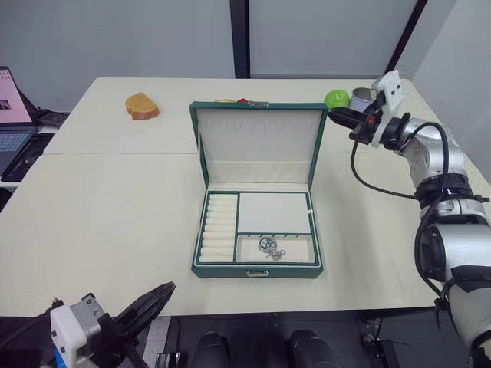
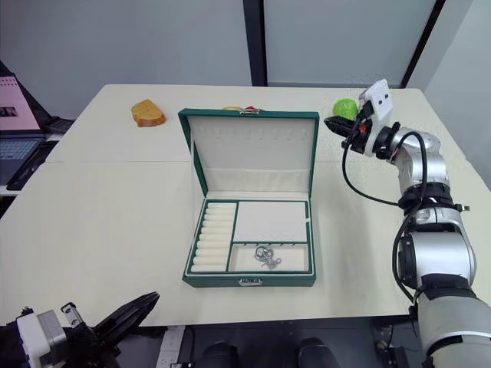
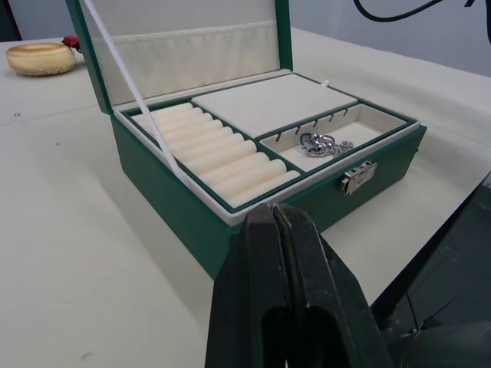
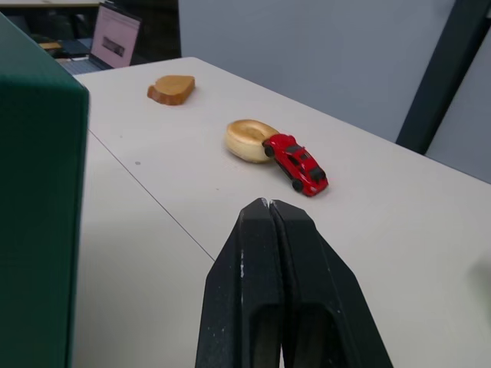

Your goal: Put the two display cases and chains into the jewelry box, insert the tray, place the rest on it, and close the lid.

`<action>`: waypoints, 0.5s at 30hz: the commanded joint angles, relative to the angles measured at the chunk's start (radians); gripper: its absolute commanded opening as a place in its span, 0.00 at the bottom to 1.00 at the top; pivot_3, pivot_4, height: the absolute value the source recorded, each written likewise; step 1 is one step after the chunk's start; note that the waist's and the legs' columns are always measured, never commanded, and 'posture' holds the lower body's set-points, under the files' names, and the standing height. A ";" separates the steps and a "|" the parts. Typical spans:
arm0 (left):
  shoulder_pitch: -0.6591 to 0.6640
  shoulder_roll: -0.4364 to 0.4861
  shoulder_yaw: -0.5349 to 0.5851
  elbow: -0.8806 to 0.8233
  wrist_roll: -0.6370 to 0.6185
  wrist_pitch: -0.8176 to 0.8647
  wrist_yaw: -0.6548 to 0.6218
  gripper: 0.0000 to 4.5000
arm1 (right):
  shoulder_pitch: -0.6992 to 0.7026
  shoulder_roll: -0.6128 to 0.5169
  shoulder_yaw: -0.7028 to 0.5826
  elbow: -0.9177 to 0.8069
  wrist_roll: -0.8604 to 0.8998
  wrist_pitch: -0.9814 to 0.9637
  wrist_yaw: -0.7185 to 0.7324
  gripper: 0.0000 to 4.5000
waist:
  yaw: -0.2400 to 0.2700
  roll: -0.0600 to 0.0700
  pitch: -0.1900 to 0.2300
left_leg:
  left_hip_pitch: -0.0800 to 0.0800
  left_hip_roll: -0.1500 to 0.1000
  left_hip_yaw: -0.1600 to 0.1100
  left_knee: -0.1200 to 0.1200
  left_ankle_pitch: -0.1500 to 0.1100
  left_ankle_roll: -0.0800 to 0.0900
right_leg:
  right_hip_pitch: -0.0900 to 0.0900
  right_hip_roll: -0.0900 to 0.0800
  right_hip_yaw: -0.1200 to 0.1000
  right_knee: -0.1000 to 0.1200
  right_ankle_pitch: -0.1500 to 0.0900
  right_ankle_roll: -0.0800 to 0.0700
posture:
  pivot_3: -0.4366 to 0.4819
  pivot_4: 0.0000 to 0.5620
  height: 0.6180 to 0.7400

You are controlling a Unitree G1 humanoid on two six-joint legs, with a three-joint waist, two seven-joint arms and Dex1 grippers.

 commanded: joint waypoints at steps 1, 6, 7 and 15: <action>0.008 0.009 -0.010 -0.038 -0.002 -0.023 0.018 0.00 | -0.028 0.003 -0.025 -0.028 0.033 0.009 0.065 0.00 | -0.004 0.000 0.000 | 0.000 0.000 0.000 0.000 0.000 0.000 | 0.000 0.000 0.000 0.000 0.000 0.000 | 0.48 0.27 1.00; -0.001 0.022 -0.020 -0.030 0.001 -0.030 0.030 0.00 | 0.009 0.021 -0.007 -0.157 0.063 0.076 0.137 0.00 | -0.010 0.002 0.001 | 0.000 0.000 0.000 0.000 0.000 0.000 | 0.000 0.000 0.000 0.000 0.000 0.000 | 0.48 0.27 1.00; -0.005 0.027 -0.023 -0.029 0.000 -0.029 0.033 0.00 | 0.023 0.019 -0.005 -0.198 0.074 0.100 0.157 0.00 | -0.009 0.002 0.001 | 0.000 0.000 0.000 0.000 0.000 0.000 | 0.000 0.000 0.000 0.000 0.000 0.000 | 0.48 0.27 1.00; 0.008 0.058 -0.032 -0.034 -0.014 -0.021 0.035 0.00 | 0.152 -0.036 0.018 -0.537 0.184 0.353 0.278 0.00 | -0.009 0.003 0.002 | -0.001 0.000 -0.001 0.000 0.000 0.000 | 0.000 0.000 -0.001 0.000 0.000 0.000 | 0.48 0.27 1.00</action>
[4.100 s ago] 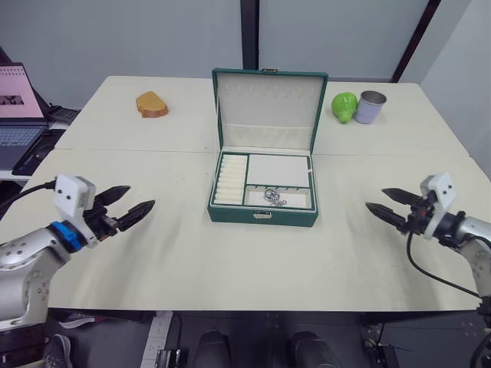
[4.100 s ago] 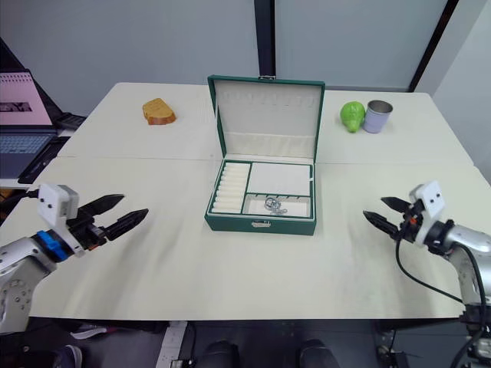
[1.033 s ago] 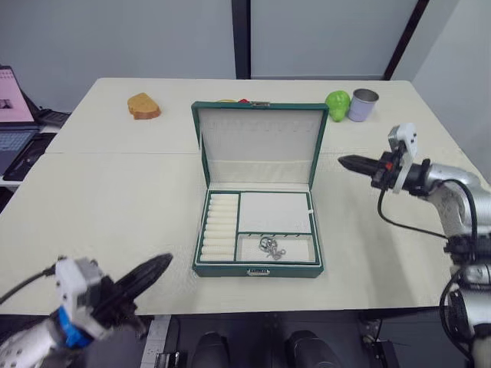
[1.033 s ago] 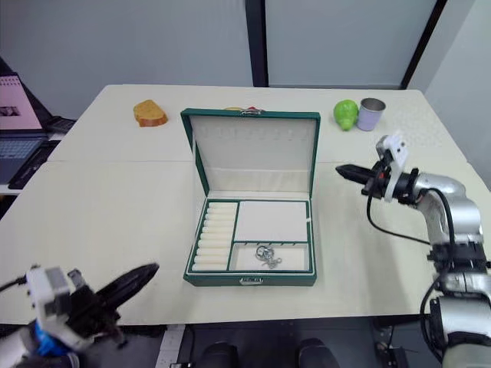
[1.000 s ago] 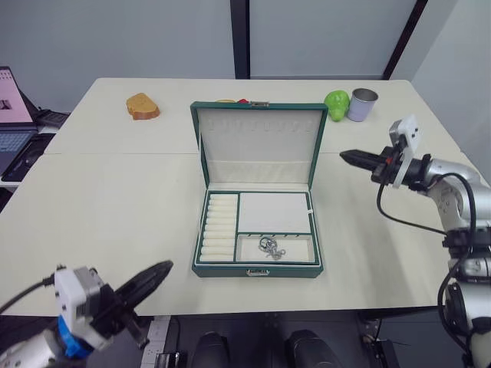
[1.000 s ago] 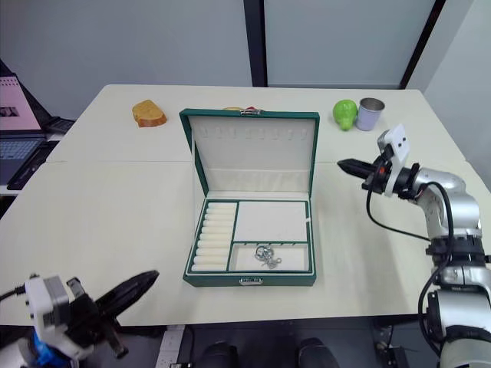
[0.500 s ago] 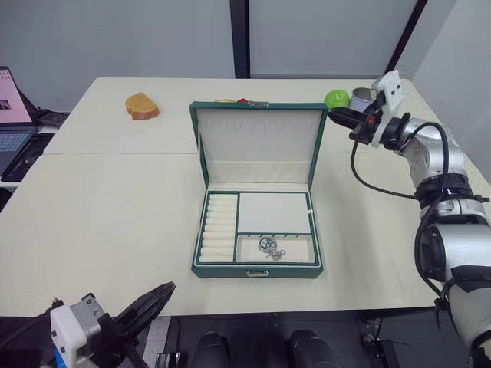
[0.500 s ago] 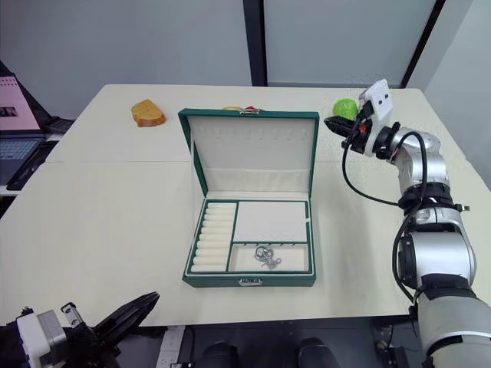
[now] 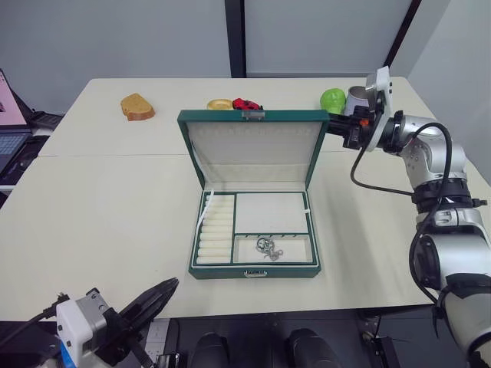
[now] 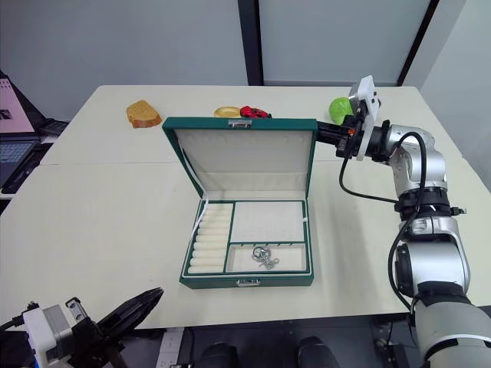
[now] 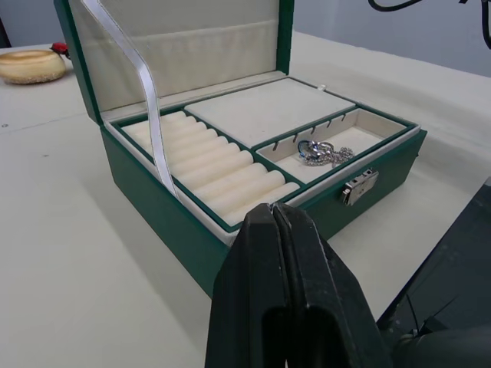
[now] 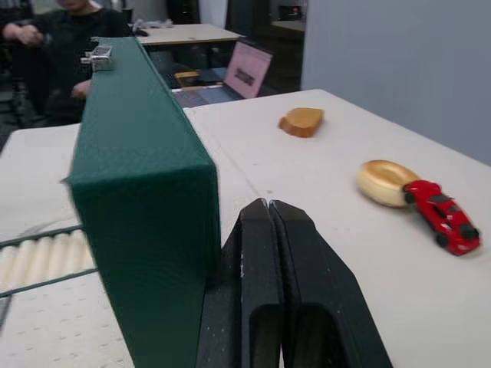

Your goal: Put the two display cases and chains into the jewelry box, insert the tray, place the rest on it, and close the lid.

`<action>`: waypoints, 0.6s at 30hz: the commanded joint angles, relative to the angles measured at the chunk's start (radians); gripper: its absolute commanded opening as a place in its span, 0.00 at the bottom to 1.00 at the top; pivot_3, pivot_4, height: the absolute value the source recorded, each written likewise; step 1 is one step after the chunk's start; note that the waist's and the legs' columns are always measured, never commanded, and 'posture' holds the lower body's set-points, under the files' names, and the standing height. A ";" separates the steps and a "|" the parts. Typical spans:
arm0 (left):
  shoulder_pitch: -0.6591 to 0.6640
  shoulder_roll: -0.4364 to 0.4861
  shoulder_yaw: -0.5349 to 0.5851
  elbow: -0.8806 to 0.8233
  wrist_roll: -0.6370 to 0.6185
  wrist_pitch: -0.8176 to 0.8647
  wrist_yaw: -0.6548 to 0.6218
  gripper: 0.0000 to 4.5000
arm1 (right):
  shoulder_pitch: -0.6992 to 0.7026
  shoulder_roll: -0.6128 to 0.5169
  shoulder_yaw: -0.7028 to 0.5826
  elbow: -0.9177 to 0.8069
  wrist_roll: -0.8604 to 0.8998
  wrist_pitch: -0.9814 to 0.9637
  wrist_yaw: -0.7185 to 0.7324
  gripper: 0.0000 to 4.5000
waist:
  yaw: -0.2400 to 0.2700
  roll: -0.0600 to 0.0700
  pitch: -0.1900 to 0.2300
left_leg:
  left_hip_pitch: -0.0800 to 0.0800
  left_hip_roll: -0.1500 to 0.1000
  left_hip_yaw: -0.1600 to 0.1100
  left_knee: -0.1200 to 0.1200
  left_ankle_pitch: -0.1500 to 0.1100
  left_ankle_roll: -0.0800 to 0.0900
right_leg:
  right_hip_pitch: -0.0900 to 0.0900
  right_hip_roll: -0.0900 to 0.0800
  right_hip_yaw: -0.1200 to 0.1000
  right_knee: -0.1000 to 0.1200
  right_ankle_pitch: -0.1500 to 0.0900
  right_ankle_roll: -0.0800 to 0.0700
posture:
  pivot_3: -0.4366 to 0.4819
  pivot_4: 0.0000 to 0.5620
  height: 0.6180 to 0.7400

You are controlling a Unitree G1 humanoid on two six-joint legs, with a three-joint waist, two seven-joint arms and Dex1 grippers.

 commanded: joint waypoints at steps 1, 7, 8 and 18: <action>0.017 0.015 0.000 -0.031 -0.016 -0.007 0.002 0.00 | 0.019 -0.029 -0.003 -0.134 0.054 0.079 0.028 0.00 | 0.000 0.000 0.000 | 0.000 0.000 0.000 0.000 0.000 0.000 | 0.000 0.000 0.000 0.000 0.000 0.000 | 0.48 0.27 1.00; 0.022 0.032 0.010 -0.020 -0.028 -0.009 -0.002 0.00 | 0.052 -0.057 0.001 -0.175 0.059 0.110 0.018 0.00 | 0.000 0.000 0.000 | 0.000 0.000 0.000 0.000 -0.002 0.003 | 0.000 0.000 0.000 0.000 0.000 0.000 | 0.48 0.27 1.00; 0.021 0.034 0.010 -0.019 -0.029 -0.007 0.001 0.00 | 0.056 -0.063 0.004 -0.181 0.062 0.117 0.024 0.00 | 0.000 0.000 0.000 | 0.000 0.000 0.000 0.000 -0.002 0.003 | 0.000 0.000 0.000 0.000 0.000 0.000 | 0.48 0.27 1.00; 0.022 0.055 0.011 -0.029 -0.049 0.034 0.035 0.00 | 0.087 -0.085 0.010 -0.221 0.069 0.132 0.027 0.00 | 0.000 0.000 0.000 | 0.000 0.000 -0.001 0.000 -0.002 0.004 | 0.000 0.000 0.000 0.000 0.000 0.000 | 0.48 0.27 1.00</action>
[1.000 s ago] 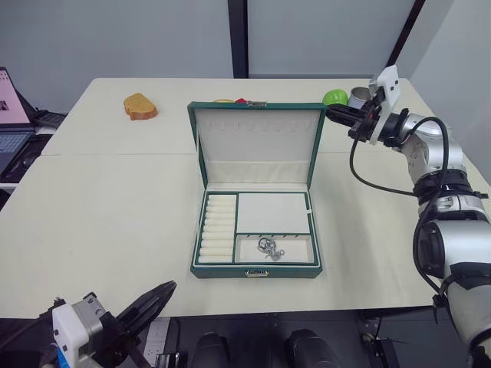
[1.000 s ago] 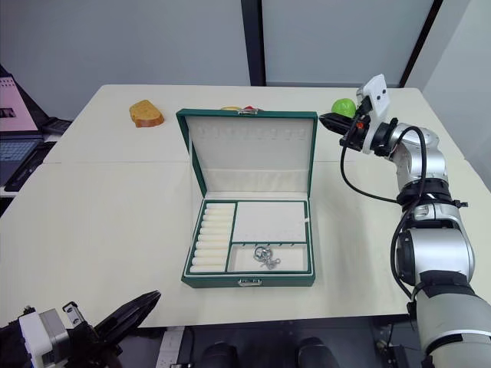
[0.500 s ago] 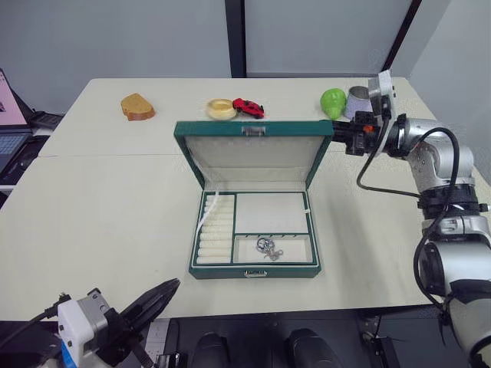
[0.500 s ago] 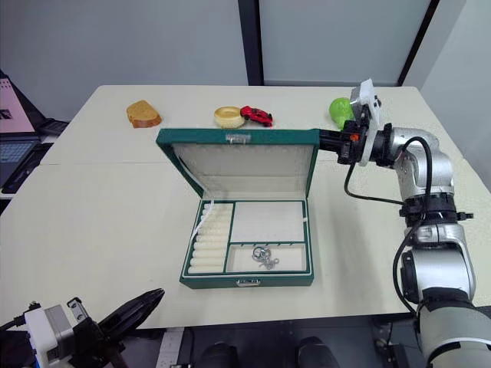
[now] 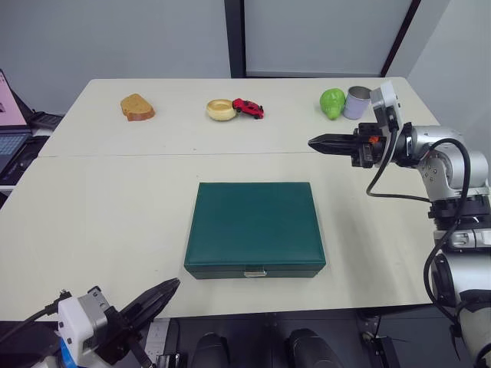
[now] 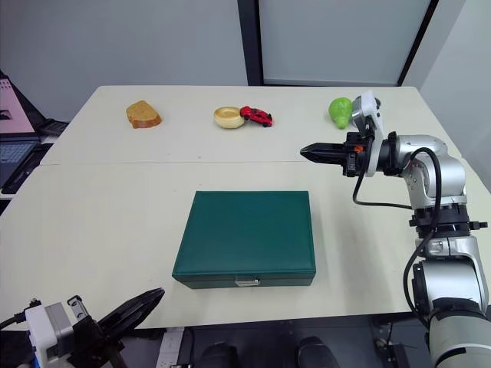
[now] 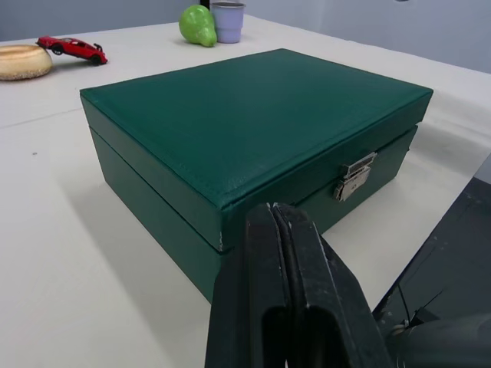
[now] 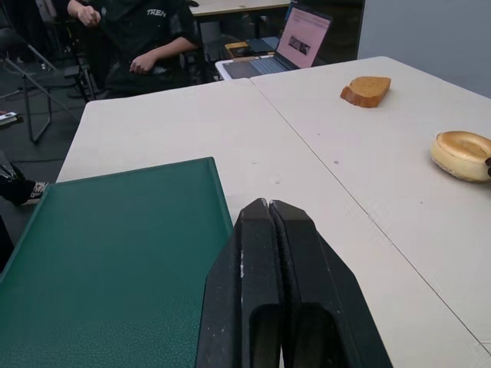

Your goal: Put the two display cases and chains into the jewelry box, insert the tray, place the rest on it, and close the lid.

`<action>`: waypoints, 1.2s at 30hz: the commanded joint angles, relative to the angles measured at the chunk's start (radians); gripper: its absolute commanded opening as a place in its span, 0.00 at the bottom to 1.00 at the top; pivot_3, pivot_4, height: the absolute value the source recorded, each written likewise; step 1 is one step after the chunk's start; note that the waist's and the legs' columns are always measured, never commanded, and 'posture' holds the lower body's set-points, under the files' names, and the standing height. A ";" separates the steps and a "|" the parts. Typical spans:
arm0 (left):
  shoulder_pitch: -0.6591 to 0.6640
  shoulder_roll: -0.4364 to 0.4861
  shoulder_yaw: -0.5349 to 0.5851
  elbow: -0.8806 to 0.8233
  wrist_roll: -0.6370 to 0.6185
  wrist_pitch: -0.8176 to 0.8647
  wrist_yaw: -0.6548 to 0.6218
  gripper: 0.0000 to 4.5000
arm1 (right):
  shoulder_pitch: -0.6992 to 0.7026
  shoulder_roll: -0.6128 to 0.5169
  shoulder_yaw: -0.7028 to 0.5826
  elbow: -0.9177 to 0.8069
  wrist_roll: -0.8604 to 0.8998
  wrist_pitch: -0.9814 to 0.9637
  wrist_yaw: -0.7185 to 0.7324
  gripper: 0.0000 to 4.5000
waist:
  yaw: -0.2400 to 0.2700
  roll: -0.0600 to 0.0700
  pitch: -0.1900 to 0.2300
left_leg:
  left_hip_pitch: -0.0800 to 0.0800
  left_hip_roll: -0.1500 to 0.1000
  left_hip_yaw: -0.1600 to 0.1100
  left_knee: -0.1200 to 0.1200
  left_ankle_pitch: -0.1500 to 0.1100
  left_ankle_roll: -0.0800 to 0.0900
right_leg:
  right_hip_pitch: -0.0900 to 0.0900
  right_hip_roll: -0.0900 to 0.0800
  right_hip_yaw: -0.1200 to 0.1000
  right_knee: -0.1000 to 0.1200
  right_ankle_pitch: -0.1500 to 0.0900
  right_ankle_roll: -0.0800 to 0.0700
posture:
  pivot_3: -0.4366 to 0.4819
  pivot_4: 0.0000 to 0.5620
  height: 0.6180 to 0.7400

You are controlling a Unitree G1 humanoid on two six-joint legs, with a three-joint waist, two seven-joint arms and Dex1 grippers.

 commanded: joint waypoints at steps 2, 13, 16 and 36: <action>0.029 0.032 0.032 -0.047 -0.053 0.073 0.050 0.00 | 0.022 -0.030 -0.025 -0.048 0.021 0.002 -0.007 0.00 | 0.002 0.000 0.000 | 0.000 0.000 0.000 0.000 0.000 0.000 | 0.000 0.000 0.000 0.000 0.000 0.000 | 0.48 0.27 1.00; -0.149 0.225 0.162 0.127 -0.143 0.364 0.171 0.40 | 0.371 -0.187 -0.154 -0.136 0.050 0.006 -0.065 0.39 | 0.020 0.000 0.000 | 0.000 -0.001 -0.002 0.000 0.000 0.000 | 0.001 0.000 -0.002 -0.001 0.000 0.000 | 0.48 0.27 1.00; -0.253 0.258 0.147 0.211 -0.124 0.397 0.176 0.59 | 0.454 -0.203 -0.185 -0.120 0.027 -0.061 -0.095 0.56 | 0.024 0.000 0.000 | 0.000 -0.001 -0.003 0.000 0.000 0.000 | 0.001 0.000 -0.002 0.000 0.000 0.000 | 0.48 0.27 1.00; -0.793 0.352 -0.018 0.792 0.103 0.301 0.036 1.00 | 0.715 -0.193 -0.258 -0.039 -0.013 -0.303 -0.222 0.98 | 0.026 0.001 0.000 | 0.001 0.000 0.000 0.001 0.002 -0.003 | 0.001 0.001 -0.001 0.002 0.000 0.000 | 0.48 0.27 1.00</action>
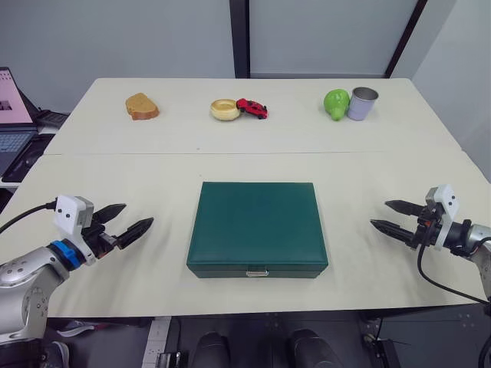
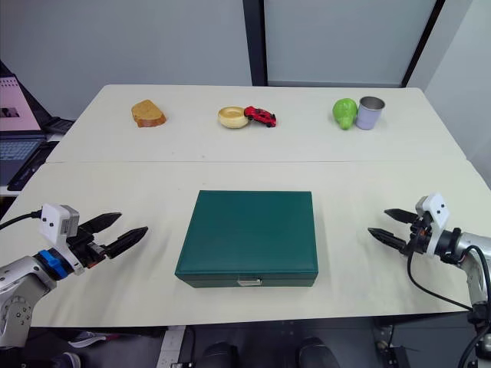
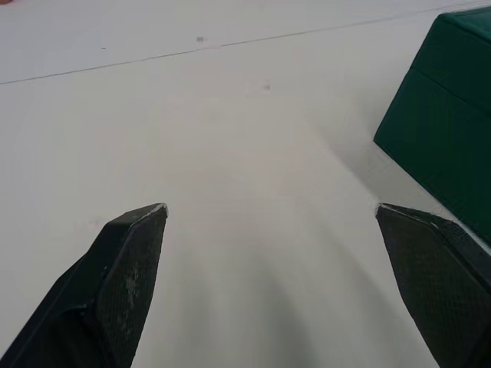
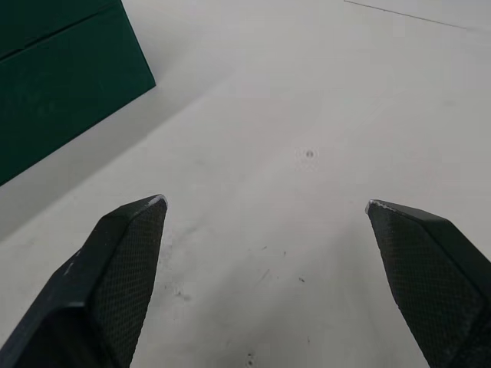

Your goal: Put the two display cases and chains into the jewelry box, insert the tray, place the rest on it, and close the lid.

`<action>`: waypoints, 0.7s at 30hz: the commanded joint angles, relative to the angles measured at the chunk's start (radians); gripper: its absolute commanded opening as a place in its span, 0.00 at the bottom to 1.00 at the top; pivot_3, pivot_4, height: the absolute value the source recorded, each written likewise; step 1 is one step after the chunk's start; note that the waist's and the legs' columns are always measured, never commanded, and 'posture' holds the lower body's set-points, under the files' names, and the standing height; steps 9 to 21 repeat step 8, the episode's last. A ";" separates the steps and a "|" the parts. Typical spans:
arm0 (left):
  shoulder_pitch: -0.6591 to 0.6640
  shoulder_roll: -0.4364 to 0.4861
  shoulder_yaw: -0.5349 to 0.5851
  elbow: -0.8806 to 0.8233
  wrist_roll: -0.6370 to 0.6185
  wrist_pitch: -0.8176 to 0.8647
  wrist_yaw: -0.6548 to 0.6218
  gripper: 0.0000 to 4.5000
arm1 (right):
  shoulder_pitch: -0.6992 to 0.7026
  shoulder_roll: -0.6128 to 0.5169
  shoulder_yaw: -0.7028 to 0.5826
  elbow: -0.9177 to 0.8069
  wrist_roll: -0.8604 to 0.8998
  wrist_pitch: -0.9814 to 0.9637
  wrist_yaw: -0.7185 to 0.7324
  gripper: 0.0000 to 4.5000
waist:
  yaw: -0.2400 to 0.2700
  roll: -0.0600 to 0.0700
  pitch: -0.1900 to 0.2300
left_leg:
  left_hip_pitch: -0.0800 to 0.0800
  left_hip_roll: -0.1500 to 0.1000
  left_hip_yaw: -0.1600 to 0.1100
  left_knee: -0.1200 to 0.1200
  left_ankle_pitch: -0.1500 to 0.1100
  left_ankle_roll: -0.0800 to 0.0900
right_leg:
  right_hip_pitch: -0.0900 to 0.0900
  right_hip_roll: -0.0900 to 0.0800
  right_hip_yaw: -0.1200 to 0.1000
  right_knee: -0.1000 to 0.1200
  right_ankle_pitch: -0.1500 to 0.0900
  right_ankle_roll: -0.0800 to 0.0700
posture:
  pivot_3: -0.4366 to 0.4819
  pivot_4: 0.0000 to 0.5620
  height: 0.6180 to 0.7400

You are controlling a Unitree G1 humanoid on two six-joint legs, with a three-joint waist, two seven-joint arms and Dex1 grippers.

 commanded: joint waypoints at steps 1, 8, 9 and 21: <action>-0.012 0.016 0.000 0.018 0.012 -0.019 -0.043 1.00 | 0.010 -0.013 -0.031 -0.035 0.008 -0.023 -0.010 0.98 | 0.003 0.000 0.000 | 0.000 0.000 0.000 0.000 0.000 0.000 | 0.000 0.000 0.000 0.000 0.000 0.000 | 0.48 0.27 1.00; -0.019 0.045 0.002 0.025 0.028 0.001 -0.083 1.00 | 0.011 -0.012 -0.031 -0.043 0.017 -0.015 -0.021 0.98 | 0.004 0.000 0.000 | 0.000 0.000 0.000 0.000 0.000 0.000 | 0.000 0.000 -0.001 0.002 0.000 0.000 | 0.48 0.27 1.00; -0.019 0.045 0.002 0.025 0.028 0.001 -0.083 1.00 | 0.011 -0.012 -0.031 -0.043 0.017 -0.015 -0.021 0.98 | 0.004 0.000 0.000 | 0.000 0.000 0.000 0.000 0.000 0.000 | 0.000 0.000 -0.001 0.002 0.000 0.000 | 0.48 0.27 1.00; -0.019 0.045 0.002 0.025 0.028 0.001 -0.083 1.00 | 0.011 -0.012 -0.031 -0.043 0.017 -0.015 -0.021 0.98 | 0.004 0.000 0.000 | 0.000 0.000 0.000 0.000 0.000 0.000 | 0.000 0.000 -0.001 0.002 0.000 0.000 | 0.48 0.27 1.00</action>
